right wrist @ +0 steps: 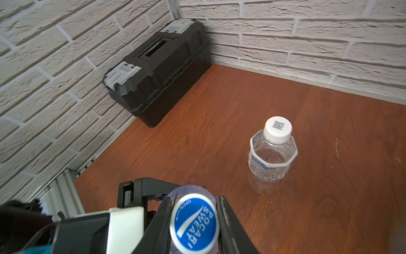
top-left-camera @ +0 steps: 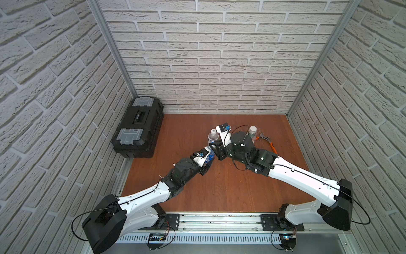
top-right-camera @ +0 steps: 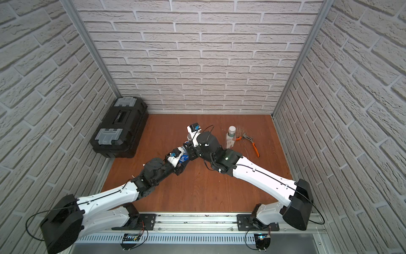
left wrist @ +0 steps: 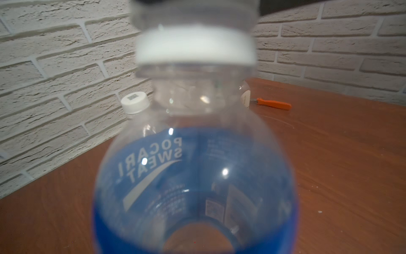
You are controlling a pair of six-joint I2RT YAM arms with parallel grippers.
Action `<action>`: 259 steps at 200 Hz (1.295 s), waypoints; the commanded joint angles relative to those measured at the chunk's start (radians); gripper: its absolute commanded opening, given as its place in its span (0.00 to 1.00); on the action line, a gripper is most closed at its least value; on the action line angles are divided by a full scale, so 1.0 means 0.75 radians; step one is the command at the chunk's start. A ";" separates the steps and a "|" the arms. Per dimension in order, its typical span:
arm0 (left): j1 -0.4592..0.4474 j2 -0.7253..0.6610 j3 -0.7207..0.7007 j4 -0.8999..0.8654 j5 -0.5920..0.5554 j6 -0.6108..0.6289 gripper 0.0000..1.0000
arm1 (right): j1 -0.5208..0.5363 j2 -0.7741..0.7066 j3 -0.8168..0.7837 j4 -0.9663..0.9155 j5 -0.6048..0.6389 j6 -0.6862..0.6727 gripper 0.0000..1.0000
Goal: Screw on the bottle caps
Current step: Screw the bottle cap onto the plastic bottle.
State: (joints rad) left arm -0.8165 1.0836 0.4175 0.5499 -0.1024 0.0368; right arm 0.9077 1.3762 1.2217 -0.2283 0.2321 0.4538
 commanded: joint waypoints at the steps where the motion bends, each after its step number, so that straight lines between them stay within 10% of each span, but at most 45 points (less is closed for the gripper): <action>1: -0.102 0.006 0.053 0.286 0.005 0.233 0.59 | 0.080 0.075 -0.096 -0.045 0.334 0.331 0.33; 42: -0.105 0.120 0.016 0.296 -0.038 0.287 0.59 | 0.105 -0.001 -0.114 0.055 0.475 0.443 0.40; 106: 0.031 0.098 0.004 0.006 0.136 0.201 0.59 | 0.088 -0.207 -0.049 0.030 0.396 -0.117 0.74; 125: 0.104 0.074 0.020 -0.098 0.331 0.172 0.59 | 0.024 -0.265 -0.057 0.000 0.174 -0.352 0.82; 180: 0.335 0.148 0.202 -0.348 1.117 0.073 0.60 | -0.404 -0.353 -0.066 -0.495 -1.142 -1.327 0.84; 259: 0.335 0.201 0.341 -0.471 1.254 0.135 0.59 | -0.629 -0.010 0.259 -0.810 -1.556 -1.763 0.72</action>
State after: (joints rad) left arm -0.5610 1.2430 0.6384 0.2157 0.7792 0.1131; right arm 0.4465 1.3140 1.3502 -0.7681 -0.7666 -0.7418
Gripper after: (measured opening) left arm 0.605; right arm 0.740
